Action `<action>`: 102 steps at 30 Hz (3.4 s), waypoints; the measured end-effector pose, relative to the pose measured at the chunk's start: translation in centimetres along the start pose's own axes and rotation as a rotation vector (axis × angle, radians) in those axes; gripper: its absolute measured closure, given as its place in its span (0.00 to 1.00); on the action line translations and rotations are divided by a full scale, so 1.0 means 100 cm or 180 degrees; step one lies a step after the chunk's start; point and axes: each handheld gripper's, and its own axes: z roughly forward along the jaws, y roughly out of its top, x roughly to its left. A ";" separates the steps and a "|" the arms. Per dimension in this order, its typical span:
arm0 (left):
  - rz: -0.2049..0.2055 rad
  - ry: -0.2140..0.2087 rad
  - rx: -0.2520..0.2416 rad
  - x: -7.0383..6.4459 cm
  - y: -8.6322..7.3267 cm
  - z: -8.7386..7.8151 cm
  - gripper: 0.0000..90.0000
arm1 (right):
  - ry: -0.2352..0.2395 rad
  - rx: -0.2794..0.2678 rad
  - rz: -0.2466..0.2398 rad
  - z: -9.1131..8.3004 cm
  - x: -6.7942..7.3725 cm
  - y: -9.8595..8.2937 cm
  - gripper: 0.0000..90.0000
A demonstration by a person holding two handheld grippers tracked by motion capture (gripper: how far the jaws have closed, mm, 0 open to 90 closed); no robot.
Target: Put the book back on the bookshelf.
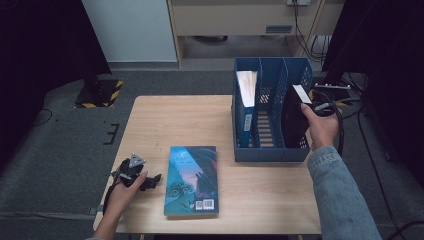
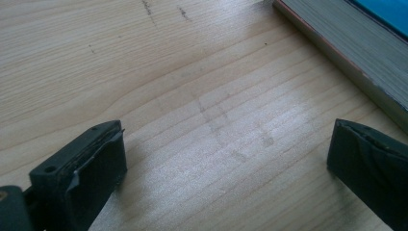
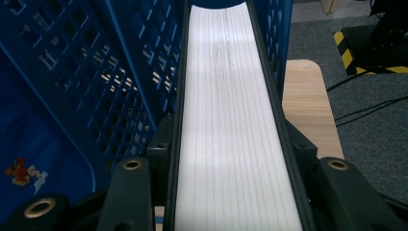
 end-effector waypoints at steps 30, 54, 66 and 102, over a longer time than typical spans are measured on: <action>0.0021 -0.0023 -0.0001 -0.003 0.000 0.000 0.00 | 0.0018 0.0039 -0.0075 -0.005 0.011 -0.016 0.50; 0.0025 -0.0027 0.0002 -0.004 0.000 0.000 0.00 | -0.0121 0.0182 -0.0091 -0.006 0.014 -0.010 0.58; 0.0031 -0.0034 0.0001 -0.003 0.000 0.000 0.00 | -0.0099 0.0212 -0.0048 -0.001 0.010 0.003 0.58; 0.0067 -0.0069 0.0000 -0.004 0.000 0.000 0.00 | -0.0207 0.0014 -0.0204 0.026 0.017 0.011 0.57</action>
